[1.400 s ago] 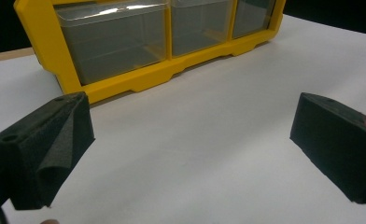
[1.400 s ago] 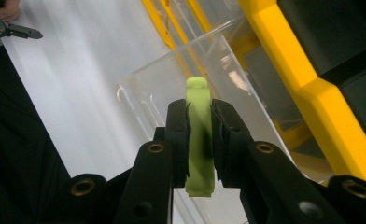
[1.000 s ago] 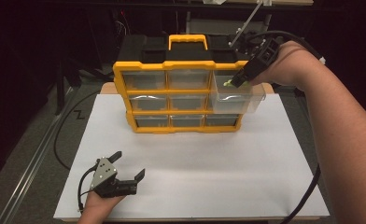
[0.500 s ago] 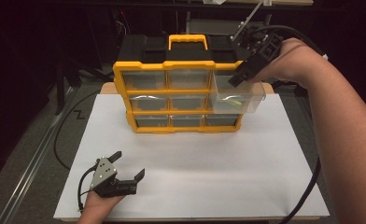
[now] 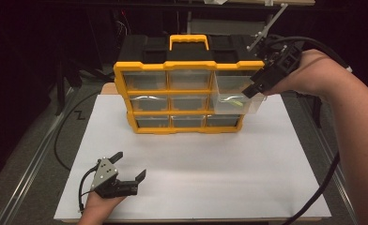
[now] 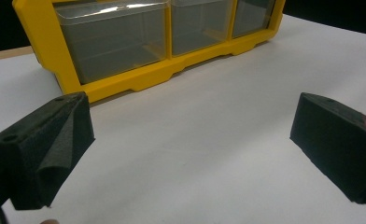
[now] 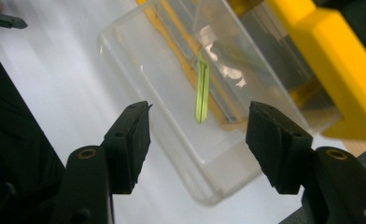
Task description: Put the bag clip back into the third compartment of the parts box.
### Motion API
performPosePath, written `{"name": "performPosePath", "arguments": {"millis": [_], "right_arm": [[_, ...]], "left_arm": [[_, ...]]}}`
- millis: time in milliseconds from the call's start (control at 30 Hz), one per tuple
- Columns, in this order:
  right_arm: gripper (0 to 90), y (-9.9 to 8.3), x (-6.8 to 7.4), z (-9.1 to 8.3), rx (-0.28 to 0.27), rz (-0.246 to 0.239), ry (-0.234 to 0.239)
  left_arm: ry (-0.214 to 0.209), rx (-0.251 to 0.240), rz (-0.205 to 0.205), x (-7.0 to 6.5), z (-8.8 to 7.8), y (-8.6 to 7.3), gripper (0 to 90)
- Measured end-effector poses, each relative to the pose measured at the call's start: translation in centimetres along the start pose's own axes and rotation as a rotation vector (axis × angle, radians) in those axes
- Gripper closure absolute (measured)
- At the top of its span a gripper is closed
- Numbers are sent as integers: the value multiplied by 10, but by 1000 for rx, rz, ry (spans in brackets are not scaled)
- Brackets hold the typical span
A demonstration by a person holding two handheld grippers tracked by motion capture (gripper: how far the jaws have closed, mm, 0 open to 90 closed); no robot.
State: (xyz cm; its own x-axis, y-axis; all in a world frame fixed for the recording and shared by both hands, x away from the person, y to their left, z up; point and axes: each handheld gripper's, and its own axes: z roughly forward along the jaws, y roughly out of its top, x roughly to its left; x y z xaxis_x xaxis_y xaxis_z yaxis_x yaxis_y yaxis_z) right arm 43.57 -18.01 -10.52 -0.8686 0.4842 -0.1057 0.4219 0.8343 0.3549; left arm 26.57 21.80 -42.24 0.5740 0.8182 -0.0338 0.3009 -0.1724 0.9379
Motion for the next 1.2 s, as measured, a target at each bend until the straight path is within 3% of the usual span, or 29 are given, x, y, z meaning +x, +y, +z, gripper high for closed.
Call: {"name": "performPosePath", "arguments": {"millis": [433,733,1000,1200], "right_arm": [[319,-47,14,-15,-7,29,-24],[257,-68,23,-9,7,38,-28],[166,-75,33,4,9,41,-29],[139,-79,40,29,27,34,-11]], "left_arm": [[4,8,2,0,1,0,7],[3,8,5,0,1,0,7],[2,-3,-2,0,-1,0,7],[-1,-10,-3,0,-2,0,7]]}}
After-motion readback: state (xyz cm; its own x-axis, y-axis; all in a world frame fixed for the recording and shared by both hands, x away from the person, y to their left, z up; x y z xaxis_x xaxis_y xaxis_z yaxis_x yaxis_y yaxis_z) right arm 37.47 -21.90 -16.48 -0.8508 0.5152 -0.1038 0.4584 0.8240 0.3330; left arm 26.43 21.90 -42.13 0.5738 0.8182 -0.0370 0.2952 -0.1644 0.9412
